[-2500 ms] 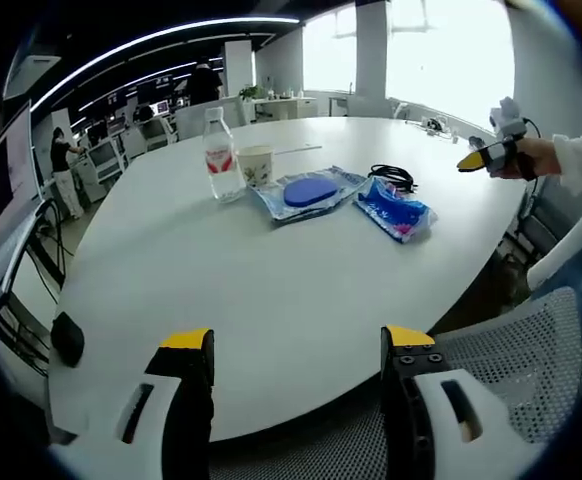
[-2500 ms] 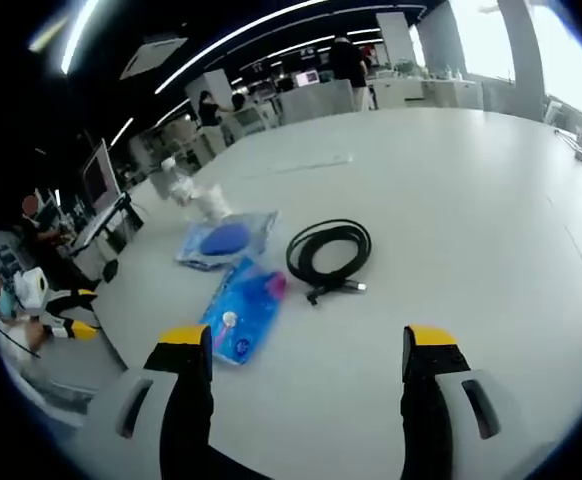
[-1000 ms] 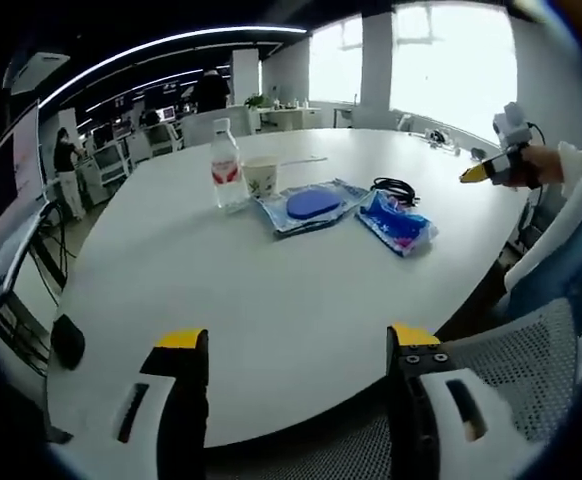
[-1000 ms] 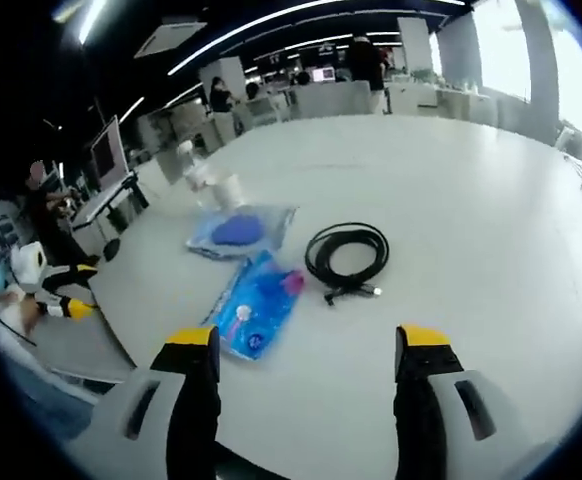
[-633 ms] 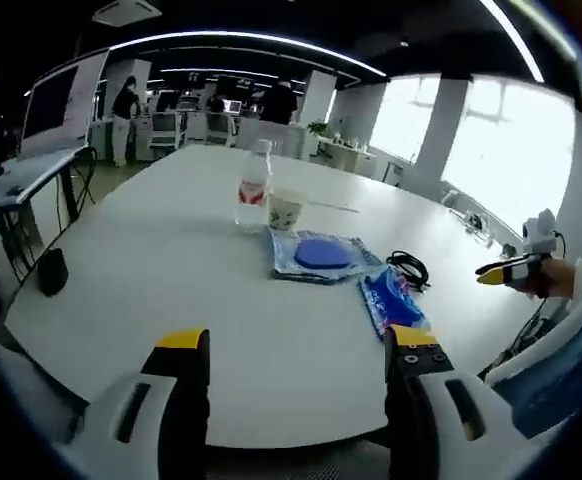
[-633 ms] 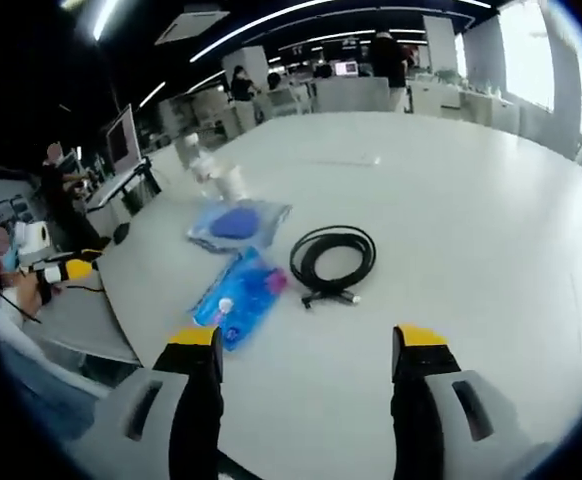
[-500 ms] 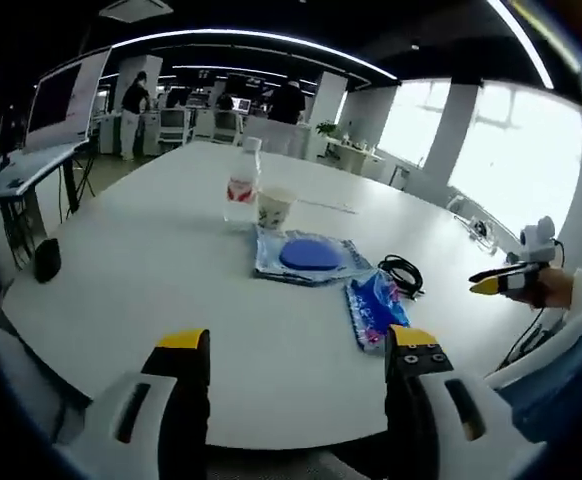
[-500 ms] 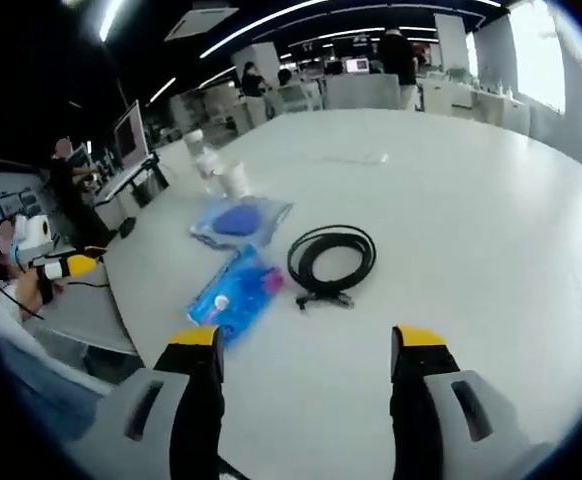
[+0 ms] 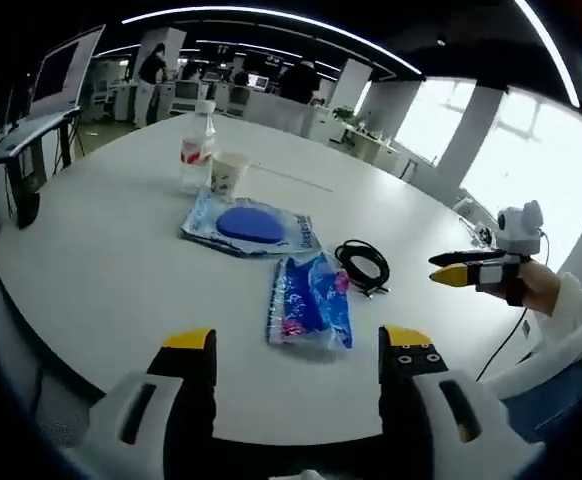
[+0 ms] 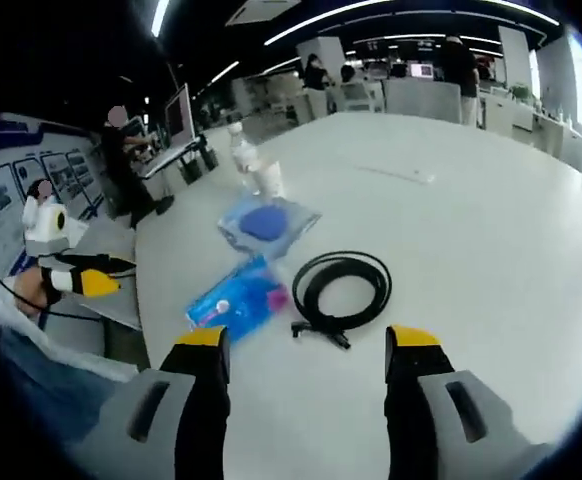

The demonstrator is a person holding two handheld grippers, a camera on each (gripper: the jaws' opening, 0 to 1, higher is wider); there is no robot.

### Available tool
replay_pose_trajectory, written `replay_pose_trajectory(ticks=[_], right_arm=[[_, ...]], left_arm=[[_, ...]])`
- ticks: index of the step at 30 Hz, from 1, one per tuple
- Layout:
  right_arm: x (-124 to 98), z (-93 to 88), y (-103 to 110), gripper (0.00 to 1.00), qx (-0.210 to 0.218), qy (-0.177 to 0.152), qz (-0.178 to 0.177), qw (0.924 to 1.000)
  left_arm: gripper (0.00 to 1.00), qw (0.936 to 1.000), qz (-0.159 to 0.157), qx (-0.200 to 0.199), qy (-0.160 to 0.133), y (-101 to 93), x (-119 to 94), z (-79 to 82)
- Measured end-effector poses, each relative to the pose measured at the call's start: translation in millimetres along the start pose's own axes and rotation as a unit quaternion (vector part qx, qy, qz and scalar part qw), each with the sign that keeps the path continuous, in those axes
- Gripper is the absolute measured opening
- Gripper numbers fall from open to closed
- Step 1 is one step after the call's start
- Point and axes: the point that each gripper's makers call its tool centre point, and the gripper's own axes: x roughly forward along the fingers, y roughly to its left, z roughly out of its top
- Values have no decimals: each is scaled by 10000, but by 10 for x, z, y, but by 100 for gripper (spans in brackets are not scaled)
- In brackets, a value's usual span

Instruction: Arrange the tabletop items into an orderly group along one side of the table until the central work area is clear of visible clutter.

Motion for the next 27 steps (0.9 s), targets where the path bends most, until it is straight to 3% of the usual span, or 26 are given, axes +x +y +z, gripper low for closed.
replay_pose_trajectory(ticks=[3,6,9,11,13,16,19,23,27], right_arm=[[92,223,92,58,141,-308,367,9988],[182,310,94,56,7,-212,339,9992],[256,420,155,56,-275,-167,404,9987],[317,437,232,55,-602,-86,660,9960],[390,386,231,52,-840,108,743,9936],[533,345,191,50,-1151,379,724,9900],[668,426,263,49,-1214,342,864,9882],[917,469,349,48,-1154,376,1160,9858],[1113,330,368,46,-1247,705,1264,9816]], left_arm=[[68,9998,-94,148,50,-78,62,31],[61,9990,-296,40,345,-163,159,36],[61,9981,-481,13,387,-266,263,50],[61,9964,-605,23,592,-311,341,-15],[61,9938,-678,100,878,-318,370,-122],[62,9911,-794,-9,1070,-342,373,-218],[60,9891,-824,-233,1202,-330,434,-254],[53,9827,-820,-953,1364,-316,533,-288],[51,9829,-735,-799,1488,-298,607,-334]])
